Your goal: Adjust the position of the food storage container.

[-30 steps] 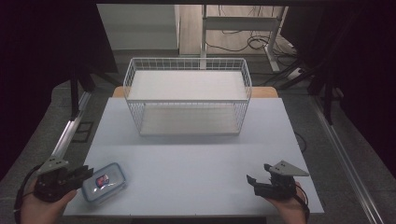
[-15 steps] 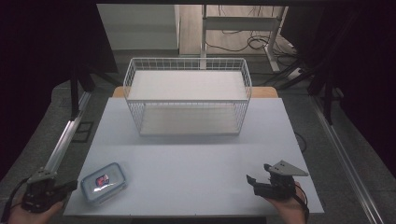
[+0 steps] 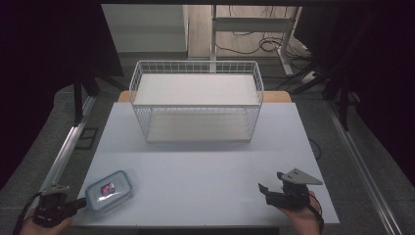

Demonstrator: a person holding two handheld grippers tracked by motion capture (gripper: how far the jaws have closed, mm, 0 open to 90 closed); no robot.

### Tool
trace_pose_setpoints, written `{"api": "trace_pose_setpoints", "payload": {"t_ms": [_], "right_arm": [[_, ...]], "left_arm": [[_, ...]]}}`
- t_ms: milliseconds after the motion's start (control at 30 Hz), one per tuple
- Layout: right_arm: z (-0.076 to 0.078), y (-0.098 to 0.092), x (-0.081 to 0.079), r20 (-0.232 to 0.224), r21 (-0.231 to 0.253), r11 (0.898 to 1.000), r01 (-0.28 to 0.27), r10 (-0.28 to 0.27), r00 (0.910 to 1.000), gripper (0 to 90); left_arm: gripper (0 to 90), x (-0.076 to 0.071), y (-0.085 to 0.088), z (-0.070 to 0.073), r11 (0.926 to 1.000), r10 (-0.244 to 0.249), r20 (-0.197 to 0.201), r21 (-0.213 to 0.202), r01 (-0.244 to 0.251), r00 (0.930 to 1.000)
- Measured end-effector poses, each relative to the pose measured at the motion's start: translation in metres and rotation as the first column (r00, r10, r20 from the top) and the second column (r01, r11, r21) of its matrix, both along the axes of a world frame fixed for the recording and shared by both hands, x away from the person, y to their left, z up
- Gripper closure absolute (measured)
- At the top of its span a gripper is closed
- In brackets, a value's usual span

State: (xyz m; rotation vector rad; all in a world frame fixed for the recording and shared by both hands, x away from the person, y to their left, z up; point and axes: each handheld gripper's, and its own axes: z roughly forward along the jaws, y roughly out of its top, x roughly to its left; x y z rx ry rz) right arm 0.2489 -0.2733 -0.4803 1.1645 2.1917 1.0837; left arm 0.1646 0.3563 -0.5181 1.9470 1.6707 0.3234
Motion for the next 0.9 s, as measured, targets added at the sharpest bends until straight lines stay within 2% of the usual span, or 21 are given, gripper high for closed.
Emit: {"api": "trace_pose_setpoints", "payload": {"t_ms": [533,800,900], "right_arm": [[-0.001,0.001,0.000,-0.005,-0.003,1.000,-0.002,0.002,1.0000,20.4],[-0.001,0.001,0.000,-0.005,-0.002,1.000,0.001,-0.001,1.0000,20.4],[-0.001,0.001,0.000,-0.006,-0.003,1.000,-0.001,0.001,1.0000,20.4]], "left_arm": [[89.3,0.023,-0.017,0.004,0.9973,-0.072,0.001,-0.018,0.072,0.9974],[89.3,0.037,-0.033,0.005,0.9926,-0.120,0.002,-0.019,0.120,0.9928],[89.3,0.046,-0.043,0.007,0.9889,-0.147,0.002,-0.020,0.147,0.9891]]}}
